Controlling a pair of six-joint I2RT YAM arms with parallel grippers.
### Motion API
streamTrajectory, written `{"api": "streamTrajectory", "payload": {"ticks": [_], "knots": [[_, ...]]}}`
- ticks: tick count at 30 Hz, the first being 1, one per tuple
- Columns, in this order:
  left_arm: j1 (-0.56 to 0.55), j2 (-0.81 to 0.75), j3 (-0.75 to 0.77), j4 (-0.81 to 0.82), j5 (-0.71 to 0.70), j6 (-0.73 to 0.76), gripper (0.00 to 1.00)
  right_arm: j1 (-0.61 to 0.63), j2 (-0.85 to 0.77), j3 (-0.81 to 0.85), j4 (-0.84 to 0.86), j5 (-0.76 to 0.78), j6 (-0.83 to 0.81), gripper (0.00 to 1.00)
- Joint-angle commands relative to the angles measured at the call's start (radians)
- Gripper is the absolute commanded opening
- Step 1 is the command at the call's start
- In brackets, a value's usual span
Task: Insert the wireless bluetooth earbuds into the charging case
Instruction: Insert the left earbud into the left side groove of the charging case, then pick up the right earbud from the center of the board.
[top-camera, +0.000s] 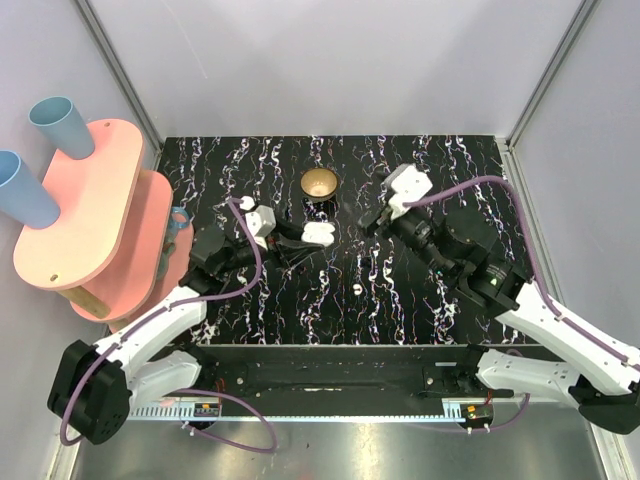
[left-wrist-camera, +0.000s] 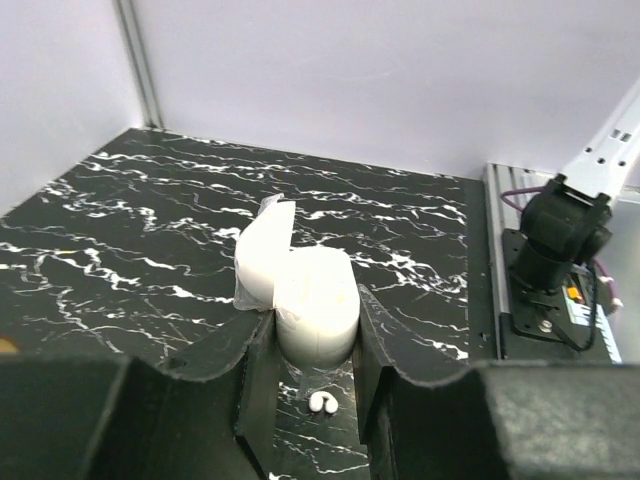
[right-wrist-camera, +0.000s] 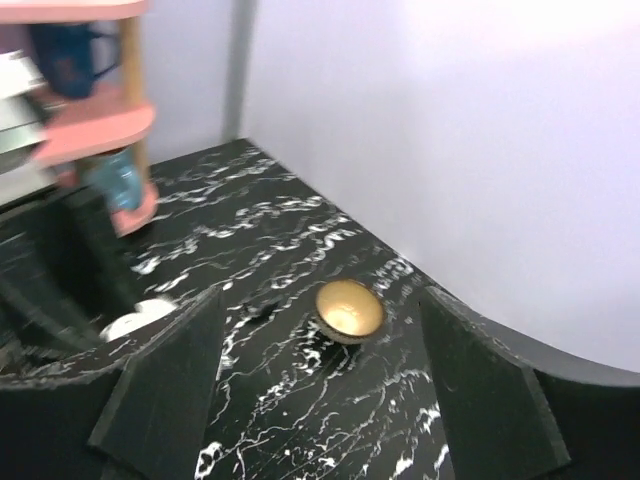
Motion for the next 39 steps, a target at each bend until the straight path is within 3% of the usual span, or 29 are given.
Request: {"api": "streamTrajectory", "payload": {"ticks": [1, 3, 6, 10, 14, 21, 29, 39], "knots": [[-0.002, -0.050, -0.019, 0.048, -0.121, 0.036, 0.00, 0.001, 0.044, 0.064, 0.045, 0.449, 0.173, 0.82], [-0.002, -0.070, -0.024, 0.051, -0.143, 0.040, 0.00, -0.021, 0.052, 0.071, -0.042, 0.482, 0.259, 0.77], [-0.002, -0.092, -0.033, 0.051, -0.180, 0.046, 0.00, -0.082, 0.033, 0.068, -0.154, 0.404, 0.452, 0.70], [-0.002, -0.113, -0.039, 0.038, -0.203, 0.056, 0.00, -0.328, 0.033, 0.053, -0.307, 0.170, 0.698, 0.62], [-0.002, -0.125, -0.046, 0.037, -0.200, 0.056, 0.00, -0.461, 0.073, -0.002, -0.353, -0.098, 0.810, 0.60], [-0.002, -0.165, -0.050, 0.016, -0.230, 0.074, 0.00, -0.541, 0.173, -0.094, -0.425, -0.397, 0.922, 0.59], [-0.002, -0.179, -0.042, -0.032, -0.221, 0.115, 0.00, -0.541, 0.208, -0.280, -0.364, -0.451, 0.996, 0.58], [-0.002, -0.181, -0.046, -0.015, -0.227, 0.092, 0.00, -0.541, 0.309, -0.360, -0.284, -0.541, 1.005, 0.59]]}}
